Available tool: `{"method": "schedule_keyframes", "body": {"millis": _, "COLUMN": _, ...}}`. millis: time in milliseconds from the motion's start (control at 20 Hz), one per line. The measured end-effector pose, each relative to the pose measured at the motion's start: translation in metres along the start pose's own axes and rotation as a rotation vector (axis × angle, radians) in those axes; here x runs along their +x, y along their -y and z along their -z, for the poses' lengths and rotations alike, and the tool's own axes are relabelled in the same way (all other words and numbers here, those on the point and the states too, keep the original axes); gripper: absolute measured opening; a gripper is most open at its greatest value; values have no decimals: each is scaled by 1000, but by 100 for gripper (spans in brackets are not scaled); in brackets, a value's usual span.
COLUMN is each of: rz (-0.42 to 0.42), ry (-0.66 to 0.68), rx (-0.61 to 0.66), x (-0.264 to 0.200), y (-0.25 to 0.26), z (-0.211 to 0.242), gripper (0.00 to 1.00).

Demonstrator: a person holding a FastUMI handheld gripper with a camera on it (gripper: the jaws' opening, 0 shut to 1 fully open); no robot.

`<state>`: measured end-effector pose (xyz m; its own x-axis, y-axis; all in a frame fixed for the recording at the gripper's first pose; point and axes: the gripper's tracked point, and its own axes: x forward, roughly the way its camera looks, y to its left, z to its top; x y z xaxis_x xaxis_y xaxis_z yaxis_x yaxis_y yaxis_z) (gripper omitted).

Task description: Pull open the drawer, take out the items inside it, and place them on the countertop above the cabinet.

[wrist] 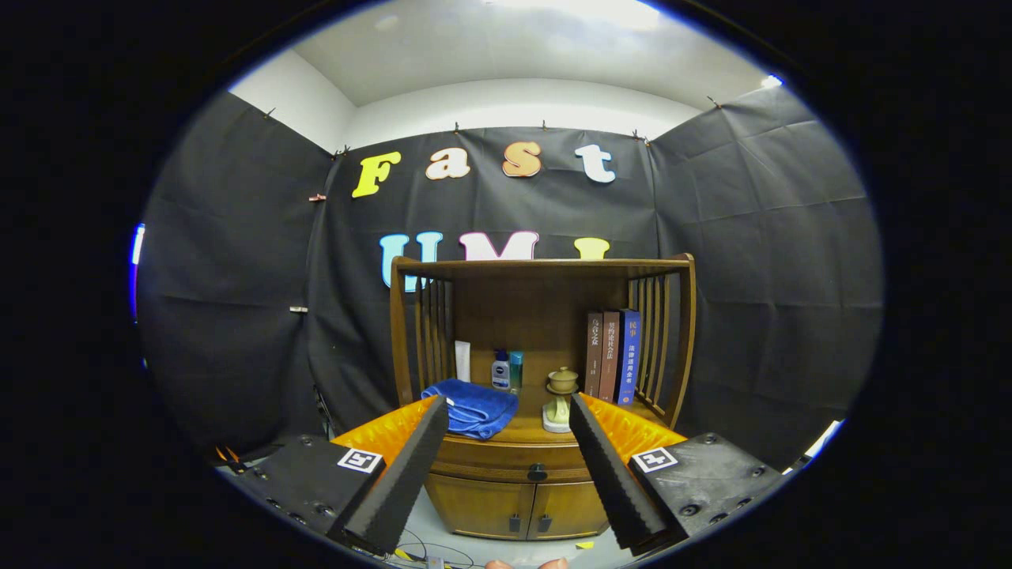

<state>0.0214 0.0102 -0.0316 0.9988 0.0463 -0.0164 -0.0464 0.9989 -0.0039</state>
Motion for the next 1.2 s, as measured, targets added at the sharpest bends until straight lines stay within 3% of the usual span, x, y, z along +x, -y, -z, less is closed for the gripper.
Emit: {"method": "schedule_keyframes", "body": {"millis": 1200, "rz": -4, "ry": -5, "rx": 43, "x": 3, "y": -1, "z": 15, "gripper": 99}}
